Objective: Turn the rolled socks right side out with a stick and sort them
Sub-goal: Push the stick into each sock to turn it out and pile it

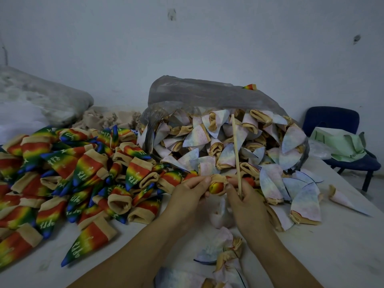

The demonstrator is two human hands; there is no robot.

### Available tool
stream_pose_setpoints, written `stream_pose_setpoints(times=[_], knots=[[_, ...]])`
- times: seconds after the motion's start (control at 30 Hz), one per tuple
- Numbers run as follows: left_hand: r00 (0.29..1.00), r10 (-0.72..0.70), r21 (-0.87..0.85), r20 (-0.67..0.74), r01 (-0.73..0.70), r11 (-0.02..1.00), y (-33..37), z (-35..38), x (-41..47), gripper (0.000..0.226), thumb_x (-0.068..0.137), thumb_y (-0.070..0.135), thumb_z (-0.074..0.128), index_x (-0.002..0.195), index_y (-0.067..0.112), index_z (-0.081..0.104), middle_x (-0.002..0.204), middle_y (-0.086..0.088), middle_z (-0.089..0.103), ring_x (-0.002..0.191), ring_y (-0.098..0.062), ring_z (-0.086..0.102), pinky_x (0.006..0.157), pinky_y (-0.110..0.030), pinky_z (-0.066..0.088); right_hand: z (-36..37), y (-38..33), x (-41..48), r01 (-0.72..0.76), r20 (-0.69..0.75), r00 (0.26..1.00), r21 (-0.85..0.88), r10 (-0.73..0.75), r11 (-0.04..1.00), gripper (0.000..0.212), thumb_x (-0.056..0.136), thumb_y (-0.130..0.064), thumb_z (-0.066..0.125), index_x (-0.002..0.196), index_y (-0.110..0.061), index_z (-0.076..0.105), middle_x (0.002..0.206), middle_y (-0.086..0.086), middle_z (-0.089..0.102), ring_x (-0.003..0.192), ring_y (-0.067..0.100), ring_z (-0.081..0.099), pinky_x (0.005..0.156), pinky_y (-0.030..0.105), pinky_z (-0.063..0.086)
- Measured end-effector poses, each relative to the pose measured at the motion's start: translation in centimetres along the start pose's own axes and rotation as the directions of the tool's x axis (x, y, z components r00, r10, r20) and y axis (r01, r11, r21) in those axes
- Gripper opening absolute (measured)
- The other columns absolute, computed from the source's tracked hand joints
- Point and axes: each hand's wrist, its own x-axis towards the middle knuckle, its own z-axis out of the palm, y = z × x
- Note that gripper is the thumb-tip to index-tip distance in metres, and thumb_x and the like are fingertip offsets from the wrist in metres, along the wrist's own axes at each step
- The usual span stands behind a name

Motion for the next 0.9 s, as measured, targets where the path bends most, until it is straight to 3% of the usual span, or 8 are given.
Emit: stream_pose_setpoints(times=[0.07, 0.23, 0.33, 0.43, 0.53, 0.67, 0.8, 0.9], knots=[[0.999, -0.021, -0.039, -0.033, 0.019, 0.999, 0.1, 0.1, 0.2, 0.019, 0.099, 0.021, 0.057, 0.103, 0.012, 0.074, 0.061, 0.004, 0.055, 0.052, -0.001, 0.048, 0.051, -0.012, 0.04, 0.3, 0.0, 0.0, 0.033, -0.007, 0.999, -0.026, -0.033, 0.999, 0.023, 0.096, -0.021, 0.05, 0.081, -0.038, 0.052, 0.086, -0.011, 0.06, 0.078, -0.008, 0.056, 0.062, 0.003, 0.041], [0.994, -0.103, -0.372, -0.026, 0.086, 0.924, 0.7, 0.5, 0.3, 0.017, 0.097, 0.01, 0.058, 0.09, 0.005, 0.072, 0.069, -0.001, 0.065, 0.057, -0.003, 0.058, 0.057, -0.014, 0.05, 0.6, 0.0, 0.0, 0.133, -0.054, 0.988, -0.186, -0.145, 0.973, 0.025, 0.096, -0.02, 0.049, 0.078, -0.037, 0.046, 0.08, -0.01, 0.052, 0.075, 0.004, 0.052, 0.06, 0.013, 0.038], [0.987, -0.155, -0.532, 0.027, 0.146, 0.834, 1.0, 0.5, 0.5, 0.014, 0.095, 0.008, 0.057, 0.098, 0.0, 0.068, 0.079, -0.008, 0.066, 0.065, -0.008, 0.059, 0.056, -0.014, 0.051, 0.8, 0.2, 0.0, 0.196, -0.041, 0.976, -0.282, -0.216, 0.939, 0.017, 0.097, -0.02, 0.047, 0.081, -0.025, 0.049, 0.078, -0.01, 0.047, 0.072, 0.002, 0.047, 0.058, 0.014, 0.034], [0.972, -0.175, -0.62, 0.159, 0.236, 0.748, 1.4, 0.5, 0.0, 0.017, 0.089, 0.008, 0.058, 0.085, -0.001, 0.073, 0.072, -0.011, 0.067, 0.054, -0.008, 0.056, 0.045, -0.015, 0.046, 0.9, 0.4, 0.1, 0.192, -0.028, 0.977, -0.302, -0.21, 0.934, 0.019, 0.098, -0.021, 0.045, 0.079, -0.019, 0.049, 0.074, -0.007, 0.046, 0.067, 0.006, 0.044, 0.055, 0.017, 0.031], [0.945, -0.184, -0.62, 0.27, 0.317, 0.718, 1.6, 0.5, -0.4, 0.011, 0.087, 0.009, 0.057, 0.085, 0.002, 0.065, 0.066, -0.007, 0.058, 0.047, -0.006, 0.045, 0.041, -0.016, 0.038, 0.8, 0.0, 0.0, 0.106, -0.025, 0.993, -0.184, -0.113, 0.977, 0.021, 0.098, -0.022, 0.046, 0.079, -0.028, 0.05, 0.075, -0.006, 0.053, 0.067, 0.007, 0.049, 0.056, 0.017, 0.037], [0.947, -0.208, -0.511, 0.245, 0.308, 0.803, 1.3, 0.4, 0.0, 0.007, 0.089, 0.008, 0.057, 0.085, 0.005, 0.062, 0.065, -0.003, 0.053, 0.047, -0.004, 0.039, 0.041, -0.015, 0.035, 0.6, -0.5, 0.0, -0.128, 0.005, 0.992, 0.08, 0.128, 0.989, 0.016, 0.097, -0.023, 0.049, 0.085, -0.03, 0.057, 0.082, -0.005, 0.063, 0.072, 0.001, 0.058, 0.059, 0.016, 0.042], [0.975, -0.162, -0.454, 0.153, 0.214, 0.865, 0.9, 0.1, 0.3, 0.02, 0.101, 0.008, 0.048, 0.106, 0.007, 0.068, 0.065, -0.003, 0.059, 0.05, -0.007, 0.042, 0.044, -0.018, 0.039, 0.6, -0.2, 0.0, -0.305, 0.084, 0.952, 0.285, 0.293, 0.909, 0.016, 0.098, -0.026, 0.049, 0.098, -0.014, 0.06, 0.049, -0.008, 0.05, 0.039, 0.003, 0.043, 0.039, 0.018, 0.035], [0.985, -0.122, -0.424, 0.121, 0.163, 0.891, 1.0, 0.2, 0.3, 0.025, 0.101, 0.01, 0.049, 0.102, 0.01, 0.074, 0.072, -0.004, 0.065, 0.054, -0.008, 0.05, 0.049, -0.019, 0.044, 0.5, 0.0, 0.1, -0.319, 0.093, 0.948, 0.299, 0.305, 0.899, 0.017, 0.097, -0.027, 0.049, 0.099, -0.012, 0.059, 0.045, -0.009, 0.042, 0.037, 0.003, 0.037, 0.037, 0.018, 0.031]])
